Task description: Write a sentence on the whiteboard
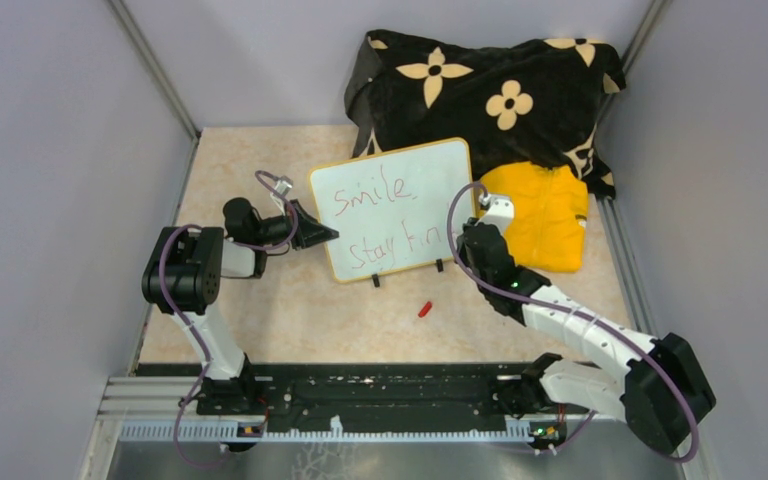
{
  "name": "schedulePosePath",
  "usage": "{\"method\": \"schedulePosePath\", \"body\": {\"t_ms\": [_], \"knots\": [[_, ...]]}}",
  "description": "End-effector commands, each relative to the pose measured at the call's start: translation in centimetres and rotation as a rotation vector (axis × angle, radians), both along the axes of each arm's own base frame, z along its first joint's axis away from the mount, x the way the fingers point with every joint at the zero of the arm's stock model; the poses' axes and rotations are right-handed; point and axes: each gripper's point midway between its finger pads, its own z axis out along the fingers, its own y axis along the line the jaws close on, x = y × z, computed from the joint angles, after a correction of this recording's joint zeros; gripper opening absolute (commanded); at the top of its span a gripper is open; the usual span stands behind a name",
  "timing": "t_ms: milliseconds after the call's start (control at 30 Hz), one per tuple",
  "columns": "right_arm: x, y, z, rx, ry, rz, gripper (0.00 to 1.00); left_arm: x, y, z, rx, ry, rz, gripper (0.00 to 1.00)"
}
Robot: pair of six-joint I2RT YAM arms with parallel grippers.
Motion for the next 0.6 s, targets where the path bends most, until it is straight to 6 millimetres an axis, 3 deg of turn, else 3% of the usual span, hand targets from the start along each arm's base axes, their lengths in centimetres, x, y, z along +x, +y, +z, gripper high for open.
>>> {"method": "schedulePosePath", "body": {"t_ms": [0,567], "knots": [[1.7,0.7,3.4,0.046,-0.079,-0.006,0.00,-0.1,-0.2,-2.6,0.028,0.077,0.020,0.00],[1.6,2.2,2.7,0.080,-0.060,0.052,0.00,-0.1,-0.2,-2.6,0.028,0.077,0.019,0.00]]}}
